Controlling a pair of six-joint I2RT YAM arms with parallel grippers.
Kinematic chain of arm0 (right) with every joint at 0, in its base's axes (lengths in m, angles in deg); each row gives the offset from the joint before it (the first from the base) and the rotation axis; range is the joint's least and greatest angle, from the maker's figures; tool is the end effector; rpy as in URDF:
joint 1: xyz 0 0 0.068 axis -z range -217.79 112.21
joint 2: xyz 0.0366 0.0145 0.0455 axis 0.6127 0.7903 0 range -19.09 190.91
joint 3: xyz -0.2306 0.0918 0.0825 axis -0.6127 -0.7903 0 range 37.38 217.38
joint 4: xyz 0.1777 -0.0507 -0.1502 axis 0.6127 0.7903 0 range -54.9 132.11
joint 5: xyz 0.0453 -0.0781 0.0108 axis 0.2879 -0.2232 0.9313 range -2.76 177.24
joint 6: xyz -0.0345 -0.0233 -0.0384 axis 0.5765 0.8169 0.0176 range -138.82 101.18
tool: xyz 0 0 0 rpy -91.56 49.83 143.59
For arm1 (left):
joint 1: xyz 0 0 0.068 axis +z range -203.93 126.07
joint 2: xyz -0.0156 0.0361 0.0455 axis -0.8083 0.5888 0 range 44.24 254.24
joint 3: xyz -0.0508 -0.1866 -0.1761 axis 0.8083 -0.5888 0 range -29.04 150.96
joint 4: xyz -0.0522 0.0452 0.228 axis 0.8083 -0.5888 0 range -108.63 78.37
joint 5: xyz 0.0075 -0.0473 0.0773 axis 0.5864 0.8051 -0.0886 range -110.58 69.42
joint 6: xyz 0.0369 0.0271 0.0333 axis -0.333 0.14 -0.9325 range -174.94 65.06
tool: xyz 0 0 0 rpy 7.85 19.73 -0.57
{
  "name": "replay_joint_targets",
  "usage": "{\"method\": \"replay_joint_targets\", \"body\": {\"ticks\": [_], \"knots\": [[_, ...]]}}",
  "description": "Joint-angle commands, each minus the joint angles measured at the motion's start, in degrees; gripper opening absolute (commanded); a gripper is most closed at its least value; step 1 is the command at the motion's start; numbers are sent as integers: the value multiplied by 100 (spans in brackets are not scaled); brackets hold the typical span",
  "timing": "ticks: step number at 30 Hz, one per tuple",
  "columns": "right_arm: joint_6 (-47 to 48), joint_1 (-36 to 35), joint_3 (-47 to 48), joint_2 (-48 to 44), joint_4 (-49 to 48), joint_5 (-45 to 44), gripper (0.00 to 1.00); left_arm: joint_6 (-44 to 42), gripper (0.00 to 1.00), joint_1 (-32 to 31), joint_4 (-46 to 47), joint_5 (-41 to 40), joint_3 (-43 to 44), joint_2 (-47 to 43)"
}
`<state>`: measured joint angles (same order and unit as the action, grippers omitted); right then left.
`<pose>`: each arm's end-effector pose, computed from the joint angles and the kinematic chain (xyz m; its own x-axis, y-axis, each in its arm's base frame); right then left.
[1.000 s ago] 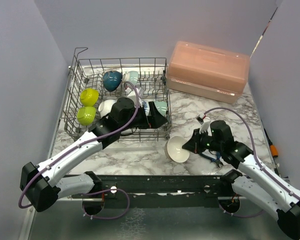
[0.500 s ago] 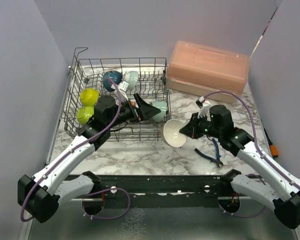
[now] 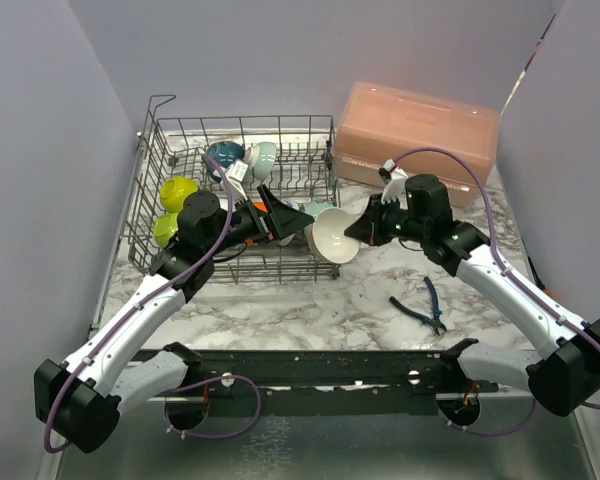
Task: Load the bowls into the dish rack
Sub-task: Pick up the bowl from the center of the board.
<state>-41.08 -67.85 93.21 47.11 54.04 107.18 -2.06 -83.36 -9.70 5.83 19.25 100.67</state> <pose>0.2030 0.1331 0.3094 -0.6680 0.0248 -0.7438 -0.5135 0.7080 0.4848 0.1790 -0.1212 0.3402 -0.7149 -0.4166 -0.5616 0.4229 0.3820 -0.8217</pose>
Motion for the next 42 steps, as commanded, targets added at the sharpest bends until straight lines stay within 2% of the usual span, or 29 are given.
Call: {"method": "replay_joint_targets", "body": {"ticks": [1,16,24,28,30,35,36,37,39,42], "knots": [[-62,47,457,201,-681,553,0,-59,99,34,-43,307,-71,62],[-328,52,997,624,-1249,940,0,135,98,29,510,603,-272,503],[-364,54,1028,785,-1324,1090,0,529,87,38,1391,894,-444,744],[-361,54,1044,891,-1334,1127,0,488,72,36,1473,927,-417,807],[-358,54,1064,929,-1316,1116,0,510,61,38,1511,950,-409,834],[-304,59,1104,1055,-1251,1009,0,503,15,42,1564,974,-417,896],[-285,50,1139,1080,-1206,1005,2,523,9,43,1558,965,-409,910],[-263,48,1166,1111,-1170,1008,6,535,5,47,1559,962,-409,920],[-221,48,1166,1129,-1160,1000,22,509,0,68,1570,962,-401,930],[-139,58,1203,1173,-1005,894,43,491,0,169,1566,966,-385,959]]}}
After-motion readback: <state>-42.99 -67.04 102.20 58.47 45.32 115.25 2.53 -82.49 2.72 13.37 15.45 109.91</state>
